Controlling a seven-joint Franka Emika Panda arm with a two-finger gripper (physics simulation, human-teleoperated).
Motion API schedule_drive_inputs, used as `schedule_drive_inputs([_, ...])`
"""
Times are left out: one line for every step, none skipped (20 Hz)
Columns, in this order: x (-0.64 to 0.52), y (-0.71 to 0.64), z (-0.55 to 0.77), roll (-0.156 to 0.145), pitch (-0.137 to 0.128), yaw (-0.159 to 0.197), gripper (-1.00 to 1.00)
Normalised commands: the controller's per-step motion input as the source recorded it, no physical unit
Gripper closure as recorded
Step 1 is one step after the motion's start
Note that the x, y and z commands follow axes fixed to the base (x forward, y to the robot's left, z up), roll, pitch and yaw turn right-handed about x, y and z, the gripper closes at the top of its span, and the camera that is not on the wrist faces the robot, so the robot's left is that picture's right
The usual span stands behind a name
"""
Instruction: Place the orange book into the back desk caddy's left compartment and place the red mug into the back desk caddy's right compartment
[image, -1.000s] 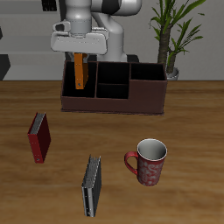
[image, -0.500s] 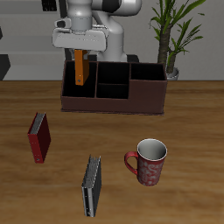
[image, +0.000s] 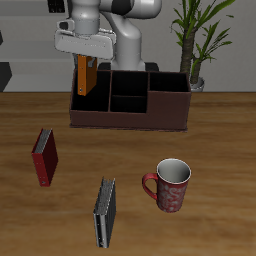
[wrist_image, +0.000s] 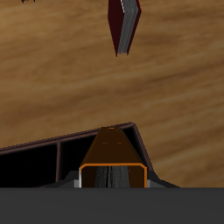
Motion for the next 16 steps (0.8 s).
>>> schedule_drive_inputs([0.01,0.02,0.01,0.0,0.0,0.0,1.0])
schedule_drive_inputs([-0.02,0.15,-0.43,0.123,0.221,-0.279,1.0])
schedule_drive_inputs([-0.04,0.11,-0.17,0.033,0.116,-0.125,1.0])
schedule_drive_inputs([0.0,0.0,0.0,0.0,0.0,0.0,1.0])
schedule_drive_inputs([-0.02,0.13,-0.1,0.042,-0.011,-0.002,1.0])
schedule_drive_inputs([0.02,0.01,-0.08,-0.014,0.015,-0.05,1.0])
schedule_drive_inputs([0.02,0.05,-0.08,0.02,0.047,-0.054,1.0])
schedule_drive_inputs([0.05,0.09,-0.17,0.041,0.065,-0.061,1.0])
schedule_drive_inputs([0.02,-0.02,-0.12,0.013,0.021,-0.099,1.0])
schedule_drive_inputs([-0.01,-0.01,-0.07,-0.017,0.01,-0.043,1.0])
schedule_drive_inputs([0.04,-0.01,-0.07,0.059,0.041,-0.051,1.0])
schedule_drive_inputs([-0.02,-0.03,-0.06,-0.017,0.008,-0.063,1.0])
schedule_drive_inputs([-0.02,-0.02,0.0,-0.019,-0.043,-0.005,1.0])
schedule_drive_inputs([-0.03,0.01,0.01,0.035,-0.025,-0.066,1.0])
schedule_drive_inputs([0.0,0.0,0.0,0.0,0.0,0.0,1.0])
schedule_drive_inputs([-0.03,-0.01,0.03,0.016,-0.006,-0.043,1.0])
